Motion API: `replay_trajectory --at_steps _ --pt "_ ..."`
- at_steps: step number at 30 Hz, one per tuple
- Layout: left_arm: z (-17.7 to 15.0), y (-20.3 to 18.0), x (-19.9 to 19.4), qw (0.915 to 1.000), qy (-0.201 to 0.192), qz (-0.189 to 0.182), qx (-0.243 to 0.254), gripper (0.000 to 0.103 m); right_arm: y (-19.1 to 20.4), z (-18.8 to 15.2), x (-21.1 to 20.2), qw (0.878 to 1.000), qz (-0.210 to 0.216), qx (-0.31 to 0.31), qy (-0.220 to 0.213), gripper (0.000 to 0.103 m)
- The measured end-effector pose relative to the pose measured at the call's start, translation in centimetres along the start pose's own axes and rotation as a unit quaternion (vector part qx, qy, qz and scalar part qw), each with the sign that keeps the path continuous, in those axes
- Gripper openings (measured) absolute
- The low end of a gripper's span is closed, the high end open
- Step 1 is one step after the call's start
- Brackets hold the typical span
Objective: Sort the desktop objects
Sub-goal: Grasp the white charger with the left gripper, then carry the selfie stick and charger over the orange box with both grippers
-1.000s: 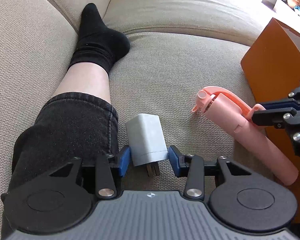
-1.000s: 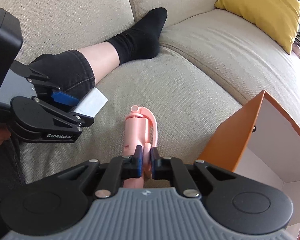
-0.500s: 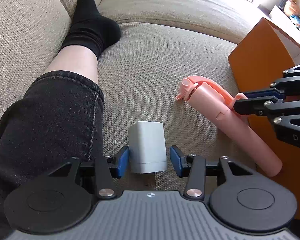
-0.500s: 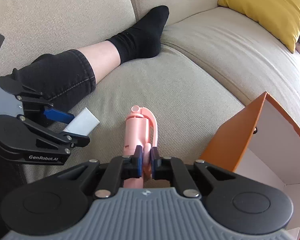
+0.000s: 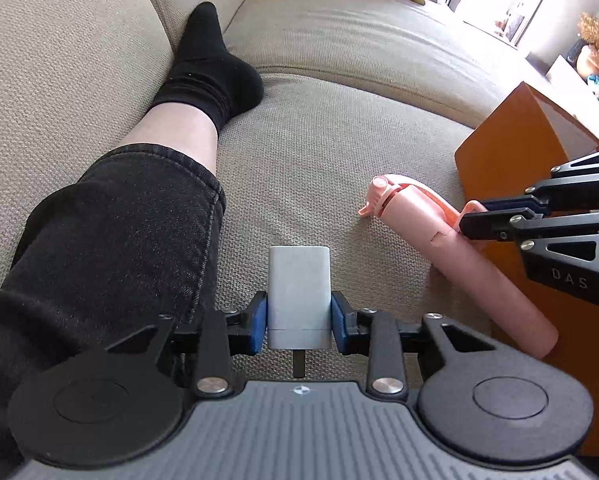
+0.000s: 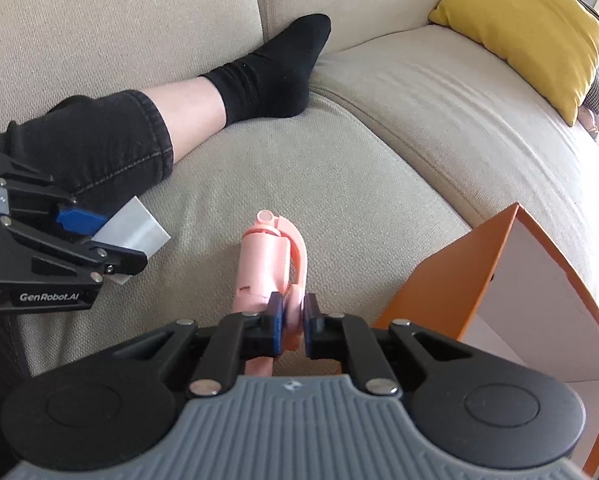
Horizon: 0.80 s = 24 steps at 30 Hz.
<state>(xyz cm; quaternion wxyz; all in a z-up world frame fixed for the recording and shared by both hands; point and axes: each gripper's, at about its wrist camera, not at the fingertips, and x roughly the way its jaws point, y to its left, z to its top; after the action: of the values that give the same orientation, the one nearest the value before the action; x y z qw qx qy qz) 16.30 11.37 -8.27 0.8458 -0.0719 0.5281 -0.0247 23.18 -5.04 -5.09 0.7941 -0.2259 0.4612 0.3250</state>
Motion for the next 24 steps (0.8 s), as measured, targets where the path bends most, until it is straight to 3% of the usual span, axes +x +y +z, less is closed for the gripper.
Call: replay_trajectory --at_steps 10,17,20,24 --pt "-0.7 -0.8 -4.0 0.9986 -0.046 -0.026 -0.008 0.037 1.5 -0.1 -4.0 0.999 0.024 -0.014 -0.038 0.006" --pt "0.0 -3.3 -7.6 0.9947 -0.087 -0.051 0.02 0.037 0.5 0.3 -12.0 0.992 0.05 -0.054 -0.101 0.006" --pt "1.1 -5.7 -8.6 0.9914 -0.099 -0.073 0.044 0.037 -1.3 0.3 -15.3 0.99 0.04 -0.071 -0.114 0.006" --pt "2.5 -8.8 -9.4 0.9864 -0.109 -0.094 0.079 0.037 -4.1 -0.4 -17.7 0.987 -0.015 -0.123 -0.105 0.006"
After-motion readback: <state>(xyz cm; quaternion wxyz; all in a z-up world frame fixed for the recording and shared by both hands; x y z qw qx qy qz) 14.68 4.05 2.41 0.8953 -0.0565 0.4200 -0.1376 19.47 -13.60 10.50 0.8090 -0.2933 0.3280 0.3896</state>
